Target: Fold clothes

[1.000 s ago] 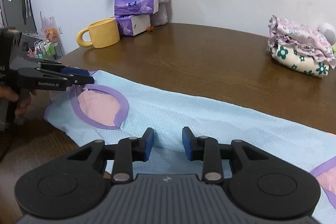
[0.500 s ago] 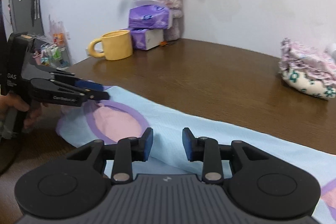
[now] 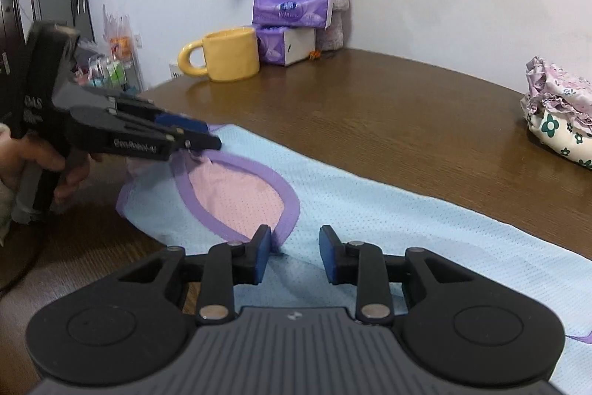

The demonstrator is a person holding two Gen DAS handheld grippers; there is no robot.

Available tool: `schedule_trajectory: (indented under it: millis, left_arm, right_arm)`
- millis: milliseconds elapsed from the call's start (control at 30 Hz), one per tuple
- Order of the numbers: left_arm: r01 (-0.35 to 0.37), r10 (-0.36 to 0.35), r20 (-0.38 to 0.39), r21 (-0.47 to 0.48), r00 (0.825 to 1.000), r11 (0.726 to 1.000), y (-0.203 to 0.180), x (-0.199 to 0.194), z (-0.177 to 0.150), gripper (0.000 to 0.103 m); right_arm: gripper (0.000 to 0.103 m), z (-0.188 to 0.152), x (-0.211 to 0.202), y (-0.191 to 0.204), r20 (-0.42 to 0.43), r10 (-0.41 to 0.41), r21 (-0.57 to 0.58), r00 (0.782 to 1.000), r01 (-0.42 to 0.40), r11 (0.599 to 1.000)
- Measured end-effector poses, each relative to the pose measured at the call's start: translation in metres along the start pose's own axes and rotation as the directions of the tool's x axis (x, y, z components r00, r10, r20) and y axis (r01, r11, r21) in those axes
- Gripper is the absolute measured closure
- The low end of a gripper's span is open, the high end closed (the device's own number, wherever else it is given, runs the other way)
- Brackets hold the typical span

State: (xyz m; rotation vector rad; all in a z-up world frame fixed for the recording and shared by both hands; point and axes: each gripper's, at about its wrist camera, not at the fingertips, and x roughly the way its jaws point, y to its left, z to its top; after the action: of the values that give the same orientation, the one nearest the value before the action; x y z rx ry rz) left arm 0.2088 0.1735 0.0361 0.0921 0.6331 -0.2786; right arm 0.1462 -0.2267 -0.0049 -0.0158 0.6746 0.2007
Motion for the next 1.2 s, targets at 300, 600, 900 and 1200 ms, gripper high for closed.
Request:
schedule_trajectory:
  millis: [300,600,900,1200]
  left_arm:
    - [0.000,0.000,0.000,0.000,1.000,1.000,-0.0005,-0.0004,-0.0004,0.073]
    - [0.000,0.000,0.000,0.001,1.000,1.000,-0.0003,-0.0005,-0.0004,0.073]
    - [0.000,0.000,0.001,0.001,1.000,1.000,-0.0003,-0.0004,-0.0004,0.073]
    - [0.002,-0.002,0.001,0.001,1.000,1.000,-0.0007,-0.0010,-0.0005,0.073]
  right_arm:
    - [0.074,0.0000,-0.0001,0.0008,0.000,0.001,0.000,1.000,-0.001,1.000]
    - [0.087,-0.0001,-0.0002,0.0017,0.000,0.002,-0.001,1.000,-0.002,1.000]
    - [0.087,-0.0001,-0.0003,0.0025,0.000,0.002,-0.001,1.000,-0.002,1.000]
    - [0.083,-0.0001,-0.0004,0.0033,0.001,0.003,-0.001,1.000,-0.003,1.000]
